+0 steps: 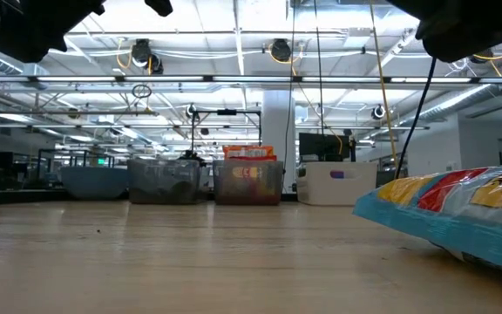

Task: Pick & Place Food Item
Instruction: Put the orange seasoning pack into the white bin

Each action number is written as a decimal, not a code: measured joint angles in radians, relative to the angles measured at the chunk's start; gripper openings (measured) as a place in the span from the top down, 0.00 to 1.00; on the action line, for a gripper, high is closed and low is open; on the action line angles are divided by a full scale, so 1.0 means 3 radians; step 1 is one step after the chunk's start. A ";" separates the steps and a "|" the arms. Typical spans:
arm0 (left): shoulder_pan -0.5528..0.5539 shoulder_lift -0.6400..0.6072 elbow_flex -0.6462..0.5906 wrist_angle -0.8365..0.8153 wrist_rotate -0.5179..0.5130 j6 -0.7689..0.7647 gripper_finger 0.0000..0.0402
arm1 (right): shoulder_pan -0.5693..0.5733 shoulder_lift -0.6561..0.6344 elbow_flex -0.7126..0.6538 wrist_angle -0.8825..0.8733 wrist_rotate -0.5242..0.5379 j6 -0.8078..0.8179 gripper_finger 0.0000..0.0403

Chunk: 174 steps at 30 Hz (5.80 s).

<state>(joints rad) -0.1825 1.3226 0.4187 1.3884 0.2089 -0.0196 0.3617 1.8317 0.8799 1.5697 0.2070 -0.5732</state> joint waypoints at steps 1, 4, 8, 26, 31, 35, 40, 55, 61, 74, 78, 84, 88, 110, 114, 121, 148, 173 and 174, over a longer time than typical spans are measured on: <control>0.0000 0.0000 0.0000 0.0000 0.0000 0.0009 0.99 | 0.0004 0.0006 0.0000 -0.0004 -0.0002 -0.0022 0.43; 0.0007 0.0000 0.0000 0.0000 -0.0011 0.0009 0.99 | 0.0023 0.0009 0.0000 -0.0003 -0.0002 -0.0063 0.50; 0.0019 -0.0001 0.0000 -0.0003 -0.0014 0.0010 0.99 | 0.0023 0.0006 0.0000 -0.0004 -0.0002 -0.0075 0.61; 0.0019 -0.0003 0.0000 -0.0011 -0.0042 0.0022 0.99 | 0.0027 0.0006 0.0000 0.0007 0.0291 -0.0097 0.99; 0.0027 -0.0006 0.0000 -0.0111 -0.0138 0.0021 0.95 | 0.0027 0.0005 -0.0001 -0.0001 0.0354 -0.0060 1.00; 0.0068 -0.0006 0.0000 -0.0183 -0.0388 -0.0069 0.83 | 0.0024 -0.0129 -0.0003 -0.0235 0.0556 -0.0010 1.00; 0.0131 -0.0072 0.0007 -0.0418 -0.0436 -0.0172 0.61 | 0.0036 -0.0476 -0.0003 -0.1052 0.0792 0.0248 1.00; -0.0039 -0.0256 0.2012 -0.5130 -0.0793 0.0177 0.32 | -0.0214 -0.1403 -0.0001 -0.3366 0.0566 0.1441 1.00; -0.0033 -0.0120 0.2461 -0.5641 -0.0961 0.0249 0.35 | -0.0282 -0.1394 -0.0001 -0.3473 0.0250 0.1640 1.00; 0.0149 0.0399 0.2770 -0.5808 -0.0605 0.0234 0.39 | -0.0361 -0.1365 -0.0001 -0.3622 0.0082 0.1773 1.00; 0.0191 0.0391 0.2773 -0.5778 -0.0571 0.0230 0.40 | -0.0361 -0.1366 0.0000 -0.3685 0.0085 0.1774 1.00; 0.0201 0.0391 0.2773 -0.5788 -0.0461 0.0222 0.44 | -0.0360 -0.1366 -0.0001 -0.3691 0.0084 0.1783 1.00; 0.0201 0.0391 0.2773 -0.5796 -0.0460 0.0222 0.47 | -0.0361 -0.1366 -0.0001 -0.3679 0.0086 0.1784 1.00; 0.0237 0.0391 0.2768 -0.5847 -0.0462 0.0193 0.80 | -0.0360 -0.1366 -0.0001 -0.3669 0.0089 0.1774 1.00; 0.0235 0.0391 0.2768 -0.5844 -0.0460 0.0211 0.92 | -0.0360 -0.1366 -0.0001 -0.3630 0.0090 0.1759 1.00; 0.0235 0.0391 0.2768 -0.5839 -0.0460 0.0313 0.98 | -0.0360 -0.1366 -0.0001 -0.3628 0.0089 0.1759 1.00; 0.0283 0.0392 0.2587 -0.5475 -0.0109 0.0471 1.00 | -0.0358 -0.1694 -0.0001 -0.3866 0.0077 0.1798 0.55; 0.0497 0.0663 0.2235 -0.4474 0.0094 0.0310 1.00 | -0.0508 -0.1728 0.0314 -0.4873 0.0076 0.2102 0.59; 0.0505 0.0663 0.2235 -0.4471 0.0093 0.0312 1.00 | -0.0508 -0.1728 0.0314 -0.4900 0.0076 0.2125 0.59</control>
<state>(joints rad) -0.0311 1.5215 1.0893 0.0471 0.2367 0.0738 0.2092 1.3132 0.9741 0.0998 0.2298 0.0643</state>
